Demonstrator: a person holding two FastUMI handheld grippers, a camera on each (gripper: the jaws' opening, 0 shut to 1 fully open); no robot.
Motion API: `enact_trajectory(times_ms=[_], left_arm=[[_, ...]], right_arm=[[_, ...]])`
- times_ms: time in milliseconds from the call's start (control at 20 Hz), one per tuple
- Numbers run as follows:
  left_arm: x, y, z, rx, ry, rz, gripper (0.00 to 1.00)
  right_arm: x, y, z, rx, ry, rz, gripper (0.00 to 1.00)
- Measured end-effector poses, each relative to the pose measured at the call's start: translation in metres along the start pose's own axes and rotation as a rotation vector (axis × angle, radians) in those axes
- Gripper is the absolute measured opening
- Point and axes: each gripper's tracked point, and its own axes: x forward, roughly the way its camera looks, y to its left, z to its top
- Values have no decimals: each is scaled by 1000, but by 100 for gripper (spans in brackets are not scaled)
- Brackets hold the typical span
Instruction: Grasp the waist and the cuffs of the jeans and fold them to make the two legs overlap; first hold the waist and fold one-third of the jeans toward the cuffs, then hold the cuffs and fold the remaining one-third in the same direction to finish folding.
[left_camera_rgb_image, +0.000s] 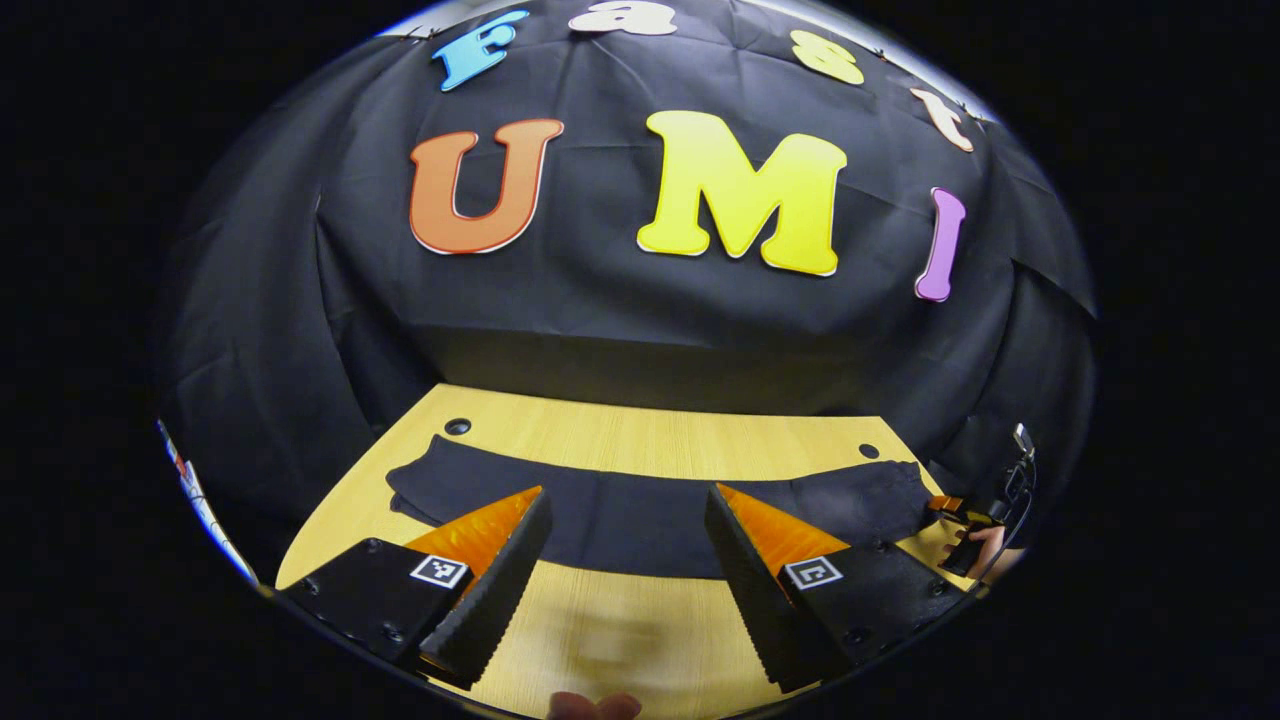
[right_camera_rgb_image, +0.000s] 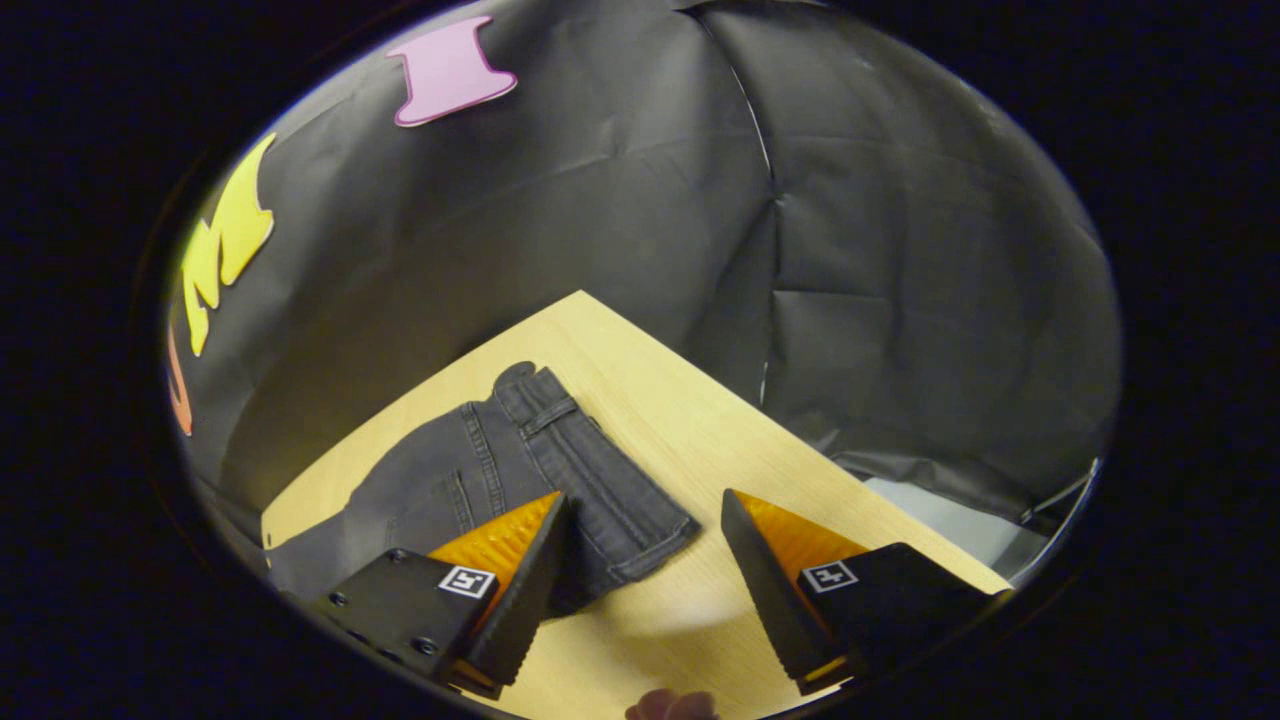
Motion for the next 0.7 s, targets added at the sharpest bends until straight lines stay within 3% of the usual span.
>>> enact_trajectory(times_ms=[300, 350, 400, 600, 650, 700], left_arm=[[4, 6, -9, -41, 36, 11, 99], [4, 6, -10, -45, 36, 11, 99], [4, 7, -11, -52, 37, 12, 99], [-1, 17, -8, -71, 26, 26, 99], [-2, 20, -8, -76, 20, 29, 99], [-5, 24, -7, -80, 10, 35, 99]], right_arm=[[13, 11, -3, -59, 21, 43, 95], [12, 13, -4, -81, 29, 42, 100], [16, 18, -11, -92, 44, 56, 82], [3, 25, -5, -131, 60, 53, 29], [0, 29, -3, -146, 69, 49, 21], [-5, 34, -1, -164, 79, 53, 20]])
